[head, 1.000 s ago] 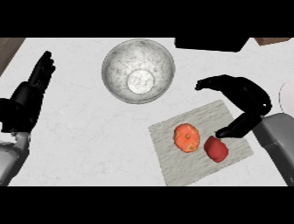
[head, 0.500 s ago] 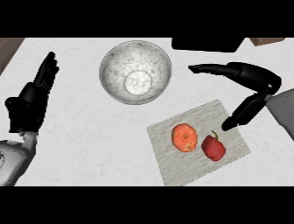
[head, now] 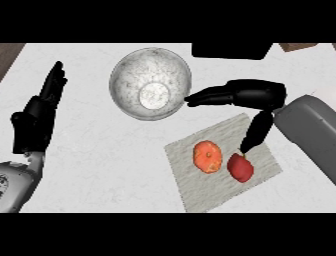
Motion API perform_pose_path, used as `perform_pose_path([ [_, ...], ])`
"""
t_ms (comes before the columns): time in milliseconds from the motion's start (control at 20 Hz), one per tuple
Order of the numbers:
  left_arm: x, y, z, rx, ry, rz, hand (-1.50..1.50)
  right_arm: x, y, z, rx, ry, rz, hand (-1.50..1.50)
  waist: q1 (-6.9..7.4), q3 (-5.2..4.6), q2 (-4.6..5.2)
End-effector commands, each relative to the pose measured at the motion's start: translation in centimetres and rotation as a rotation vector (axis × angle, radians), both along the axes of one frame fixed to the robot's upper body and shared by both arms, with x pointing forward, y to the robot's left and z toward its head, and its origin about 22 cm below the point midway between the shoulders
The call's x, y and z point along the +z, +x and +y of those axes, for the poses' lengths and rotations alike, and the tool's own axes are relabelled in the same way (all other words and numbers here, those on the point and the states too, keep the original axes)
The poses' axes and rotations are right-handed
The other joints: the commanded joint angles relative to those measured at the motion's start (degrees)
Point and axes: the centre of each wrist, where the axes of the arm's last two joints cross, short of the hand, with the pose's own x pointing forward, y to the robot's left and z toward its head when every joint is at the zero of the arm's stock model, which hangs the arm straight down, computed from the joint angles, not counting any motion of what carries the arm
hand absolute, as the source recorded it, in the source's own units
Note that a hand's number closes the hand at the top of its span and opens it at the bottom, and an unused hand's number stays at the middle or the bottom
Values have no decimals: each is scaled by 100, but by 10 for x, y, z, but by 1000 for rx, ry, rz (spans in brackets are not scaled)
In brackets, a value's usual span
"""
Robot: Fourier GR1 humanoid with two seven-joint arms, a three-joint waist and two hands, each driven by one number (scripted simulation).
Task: Pick the squash from the placemat and place it in the bowl
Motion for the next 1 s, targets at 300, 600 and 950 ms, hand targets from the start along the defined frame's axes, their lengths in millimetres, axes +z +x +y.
perform_pose_path([
  [300, -8, 0, 5, 31, -9, 21, 0, -30, -14, 44, 283, -213, 4, -150, -230, -10, -54],
  [600, -2, -10, 4, 38, 5, 23, 0, -69, -10, 48, 238, -348, -66, -150, -186, -5, -51],
  [950, 3, 11, 16, 64, 9, -4, 0, -79, -10, 60, 245, -359, -61, -150, -276, -9, -62],
])
